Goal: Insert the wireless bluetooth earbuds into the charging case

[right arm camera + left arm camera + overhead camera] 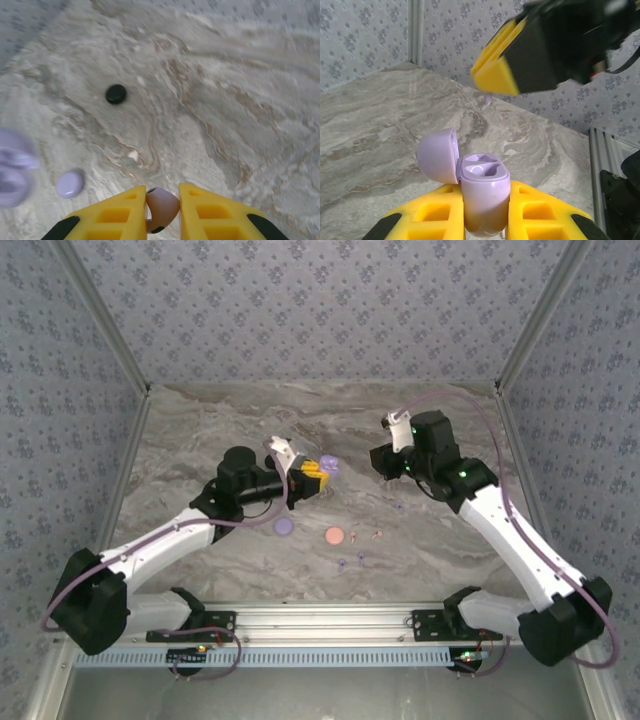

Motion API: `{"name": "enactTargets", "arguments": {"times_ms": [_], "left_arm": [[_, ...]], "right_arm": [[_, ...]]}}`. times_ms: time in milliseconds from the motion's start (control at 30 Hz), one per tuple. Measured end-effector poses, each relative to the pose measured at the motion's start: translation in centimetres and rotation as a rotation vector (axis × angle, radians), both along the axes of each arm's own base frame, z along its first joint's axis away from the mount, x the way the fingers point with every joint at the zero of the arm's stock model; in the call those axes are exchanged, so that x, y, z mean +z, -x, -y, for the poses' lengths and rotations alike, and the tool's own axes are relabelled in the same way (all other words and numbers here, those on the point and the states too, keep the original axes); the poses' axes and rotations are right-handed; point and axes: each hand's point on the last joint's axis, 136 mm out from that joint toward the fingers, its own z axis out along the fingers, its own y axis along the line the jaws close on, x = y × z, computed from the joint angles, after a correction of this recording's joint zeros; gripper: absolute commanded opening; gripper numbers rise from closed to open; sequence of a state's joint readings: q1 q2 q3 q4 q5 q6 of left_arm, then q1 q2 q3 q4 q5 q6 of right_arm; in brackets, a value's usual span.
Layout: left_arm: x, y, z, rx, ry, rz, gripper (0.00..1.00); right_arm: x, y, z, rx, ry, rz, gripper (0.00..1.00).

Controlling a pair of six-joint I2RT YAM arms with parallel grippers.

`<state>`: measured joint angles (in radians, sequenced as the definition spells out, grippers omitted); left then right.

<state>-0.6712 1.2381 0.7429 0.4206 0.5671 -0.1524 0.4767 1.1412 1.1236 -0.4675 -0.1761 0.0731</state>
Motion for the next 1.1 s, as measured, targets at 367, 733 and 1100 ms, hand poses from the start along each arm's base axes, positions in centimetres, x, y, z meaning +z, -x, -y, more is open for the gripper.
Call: {"name": "enactTargets", "arguments": {"times_ms": [367,733,1100], "left_arm": [[0.3,0.3,1.6,-0.061,0.030,-0.022,0.00],[0.4,0.6,1.7,-0.080,0.035,-0.026,0.00],[0.4,0.7,1.8,-0.086,0.035,-0.026,0.00]], "right_arm": [[3.8,3.5,-4.5,0.240,-0.002,0.198,0.23],[2.4,3.4,-6.5,0.305,0.032,0.194,0.23],[2.1,3.4,-7.2,0.323,0.028,0.191,0.23]]}}
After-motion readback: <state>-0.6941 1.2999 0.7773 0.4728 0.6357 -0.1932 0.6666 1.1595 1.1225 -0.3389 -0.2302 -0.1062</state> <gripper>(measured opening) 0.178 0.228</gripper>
